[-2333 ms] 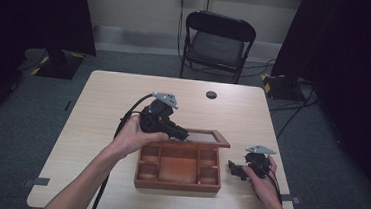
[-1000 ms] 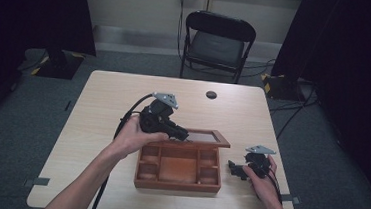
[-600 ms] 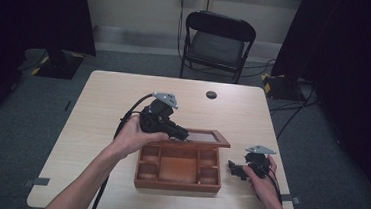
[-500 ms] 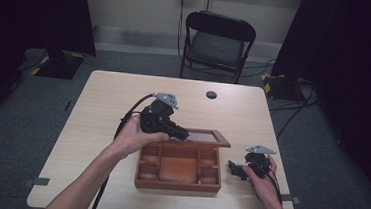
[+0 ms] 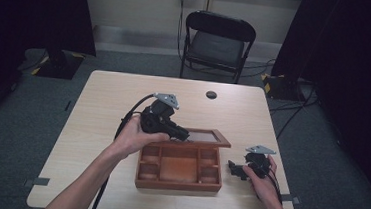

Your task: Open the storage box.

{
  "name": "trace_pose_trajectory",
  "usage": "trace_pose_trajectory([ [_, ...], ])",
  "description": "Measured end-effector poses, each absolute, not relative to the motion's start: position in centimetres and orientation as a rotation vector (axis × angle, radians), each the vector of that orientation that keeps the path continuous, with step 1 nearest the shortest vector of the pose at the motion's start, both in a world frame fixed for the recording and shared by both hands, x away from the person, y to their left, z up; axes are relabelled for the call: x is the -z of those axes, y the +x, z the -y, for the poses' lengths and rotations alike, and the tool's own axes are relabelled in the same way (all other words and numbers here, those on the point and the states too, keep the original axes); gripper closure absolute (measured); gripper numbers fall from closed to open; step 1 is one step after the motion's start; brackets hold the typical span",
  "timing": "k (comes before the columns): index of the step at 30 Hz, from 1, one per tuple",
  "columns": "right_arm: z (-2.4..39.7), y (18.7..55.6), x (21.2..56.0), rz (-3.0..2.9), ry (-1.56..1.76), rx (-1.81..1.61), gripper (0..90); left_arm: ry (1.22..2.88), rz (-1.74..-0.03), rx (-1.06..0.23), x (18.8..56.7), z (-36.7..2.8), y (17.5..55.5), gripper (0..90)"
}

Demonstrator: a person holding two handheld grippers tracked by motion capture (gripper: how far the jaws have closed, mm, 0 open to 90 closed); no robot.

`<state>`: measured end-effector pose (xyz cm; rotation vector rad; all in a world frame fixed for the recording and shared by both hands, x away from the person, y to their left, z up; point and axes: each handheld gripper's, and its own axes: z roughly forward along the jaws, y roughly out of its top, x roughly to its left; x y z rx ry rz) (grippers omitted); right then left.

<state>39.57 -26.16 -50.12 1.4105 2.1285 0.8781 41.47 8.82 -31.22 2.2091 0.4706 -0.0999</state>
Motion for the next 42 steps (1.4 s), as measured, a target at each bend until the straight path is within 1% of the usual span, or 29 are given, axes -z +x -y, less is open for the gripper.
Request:
trace_pose_trajectory([
  [24,26.17,39.57,50.11,-2.129,1.410,-0.877,0.5,2.206,-0.474,0.106,31.28,-8.81,41.44,82.7],
  [27,26.16,39.57,50.11,-2.128,1.411,-0.878,0.5,2.234,-0.449,0.100,31.23,-8.87,41.52,82.7],
  [33,26.16,39.57,50.11,-2.128,1.411,-0.876,0.5,2.233,-0.443,0.101,31.24,-8.90,41.56,82.7],
  [42,26.16,39.57,50.11,-2.127,1.411,-0.877,0.5,2.222,-0.460,0.102,31.26,-8.85,41.47,82.7],
])
